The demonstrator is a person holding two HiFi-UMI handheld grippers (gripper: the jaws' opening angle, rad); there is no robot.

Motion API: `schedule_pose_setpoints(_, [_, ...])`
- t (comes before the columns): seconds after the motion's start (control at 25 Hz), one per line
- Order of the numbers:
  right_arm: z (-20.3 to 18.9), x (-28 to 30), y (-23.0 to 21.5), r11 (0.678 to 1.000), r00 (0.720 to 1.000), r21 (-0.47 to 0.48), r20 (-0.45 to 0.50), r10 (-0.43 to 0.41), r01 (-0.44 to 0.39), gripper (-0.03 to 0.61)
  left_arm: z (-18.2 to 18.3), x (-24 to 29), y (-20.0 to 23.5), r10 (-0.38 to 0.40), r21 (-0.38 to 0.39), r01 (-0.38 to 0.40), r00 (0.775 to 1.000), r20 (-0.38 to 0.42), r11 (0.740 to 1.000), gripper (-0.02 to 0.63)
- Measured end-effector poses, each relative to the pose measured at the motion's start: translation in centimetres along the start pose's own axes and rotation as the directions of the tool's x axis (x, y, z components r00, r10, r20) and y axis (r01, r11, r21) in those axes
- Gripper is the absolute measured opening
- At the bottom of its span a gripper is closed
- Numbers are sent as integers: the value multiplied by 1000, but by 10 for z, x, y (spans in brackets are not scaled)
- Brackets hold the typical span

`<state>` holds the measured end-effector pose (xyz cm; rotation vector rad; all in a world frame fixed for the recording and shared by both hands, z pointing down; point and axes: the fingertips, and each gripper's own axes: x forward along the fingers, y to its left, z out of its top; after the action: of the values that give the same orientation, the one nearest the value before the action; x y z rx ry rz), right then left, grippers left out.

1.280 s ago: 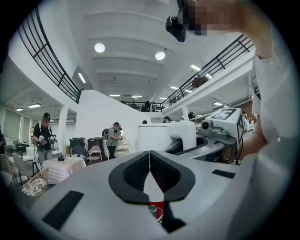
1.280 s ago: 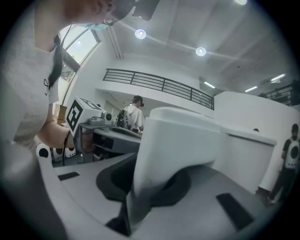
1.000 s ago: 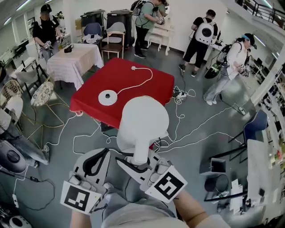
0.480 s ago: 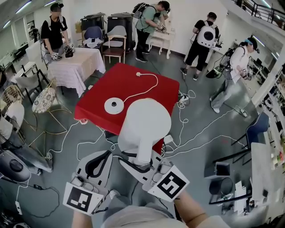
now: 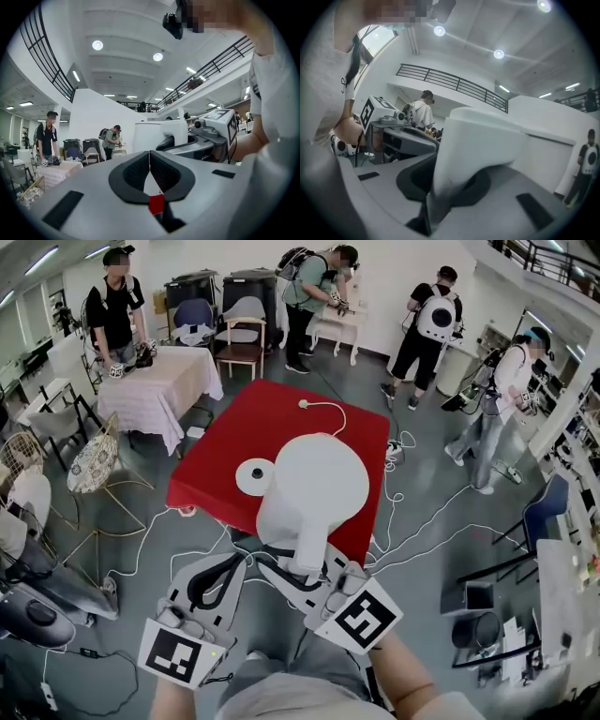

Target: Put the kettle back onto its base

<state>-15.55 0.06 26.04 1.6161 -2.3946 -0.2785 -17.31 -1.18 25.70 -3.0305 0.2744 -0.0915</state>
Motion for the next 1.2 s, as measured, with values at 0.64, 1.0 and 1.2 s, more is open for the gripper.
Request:
schedule_pose_setpoints(0.64, [-48,24,-96,978,978,-22,2,209,-209,67,-9,97,37,200,-45,-201,980,-11,979,12])
schedule_pose_setpoints(1.0, [-83,31,-148,934,934,-32,35,356,-355,67,-16,149,46,350,-48,-351,936,-23,935,12])
schedule_pose_setpoints(1.2, [-101,41,-162,902,901,-40,44,432,-430,67,-19,161,55,434,-48,-436,900,-36,899,12])
